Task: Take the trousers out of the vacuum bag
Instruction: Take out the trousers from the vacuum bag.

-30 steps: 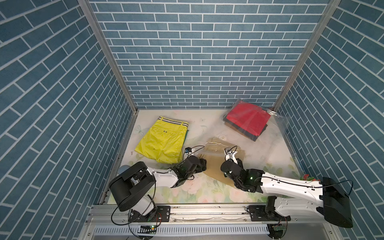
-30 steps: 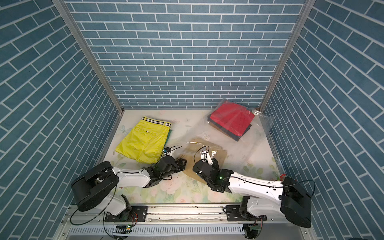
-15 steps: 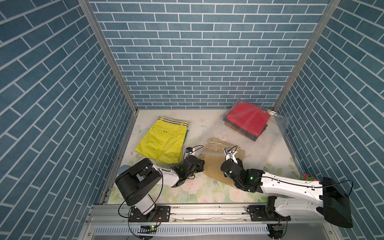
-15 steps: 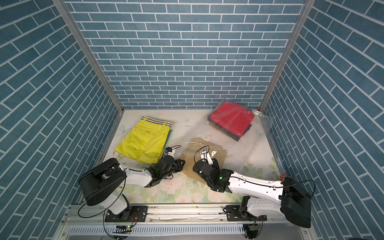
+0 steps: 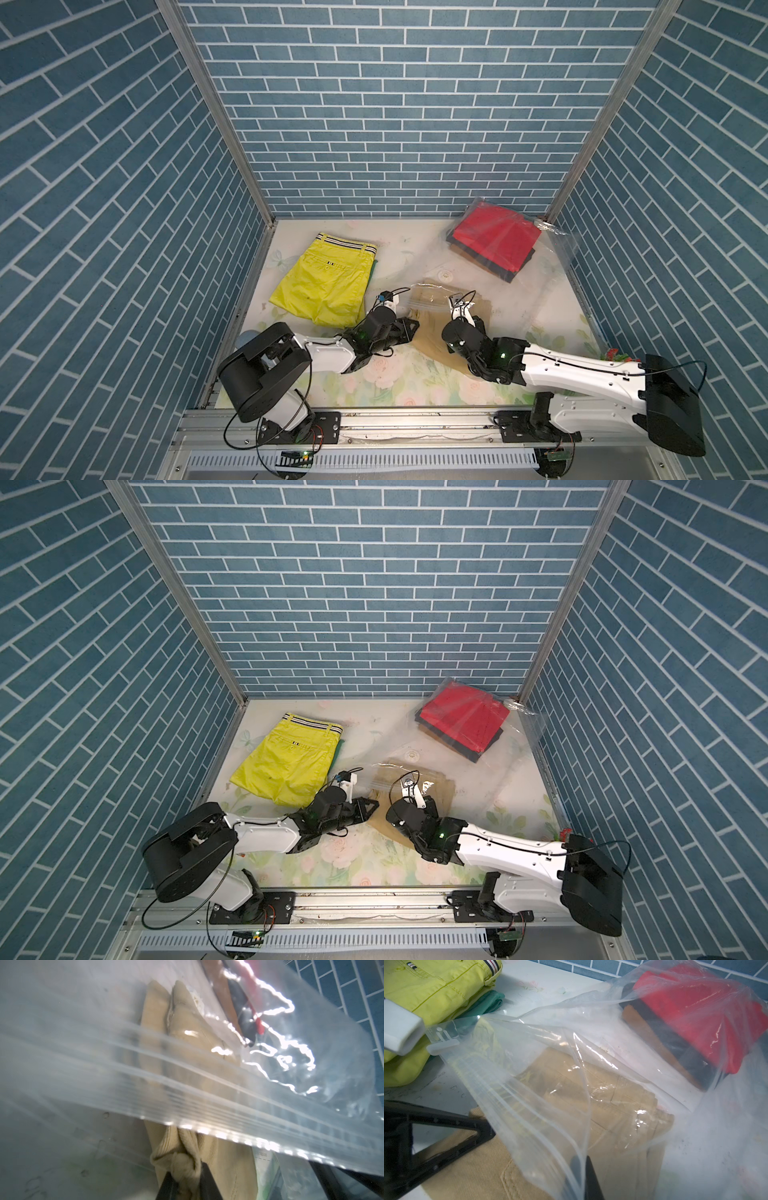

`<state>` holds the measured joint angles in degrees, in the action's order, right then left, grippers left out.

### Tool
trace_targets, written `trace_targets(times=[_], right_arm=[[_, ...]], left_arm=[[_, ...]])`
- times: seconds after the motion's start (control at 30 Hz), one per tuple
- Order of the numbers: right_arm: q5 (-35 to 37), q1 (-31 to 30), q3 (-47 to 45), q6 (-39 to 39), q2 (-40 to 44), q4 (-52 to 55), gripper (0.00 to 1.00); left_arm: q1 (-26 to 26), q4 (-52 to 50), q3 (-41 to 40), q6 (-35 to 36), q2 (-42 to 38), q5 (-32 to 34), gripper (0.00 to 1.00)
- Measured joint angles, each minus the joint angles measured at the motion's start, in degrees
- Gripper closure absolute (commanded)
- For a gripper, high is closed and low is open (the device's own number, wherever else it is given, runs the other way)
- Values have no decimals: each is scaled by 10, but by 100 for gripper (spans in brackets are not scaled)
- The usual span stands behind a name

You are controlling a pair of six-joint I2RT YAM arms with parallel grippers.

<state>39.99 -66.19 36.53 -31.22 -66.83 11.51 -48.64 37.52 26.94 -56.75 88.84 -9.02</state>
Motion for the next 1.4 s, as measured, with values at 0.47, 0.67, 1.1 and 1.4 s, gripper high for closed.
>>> trace_targets(times=[0.47,0.67,1.1,1.4], right_arm=[[-1,1,0,0,2,0,100],[-2,1,0,0,2,0,100],[-2,2,0,0,2,0,100],[-3,4,1,0,-2,-1,100]], left_arm=[[0,-53,25,-2,32,-14,14],[0,-63,63,5,61,-27,10],[0,16,62,-24,126,-87,70],[0,29,55,-33,117,-100,100]])
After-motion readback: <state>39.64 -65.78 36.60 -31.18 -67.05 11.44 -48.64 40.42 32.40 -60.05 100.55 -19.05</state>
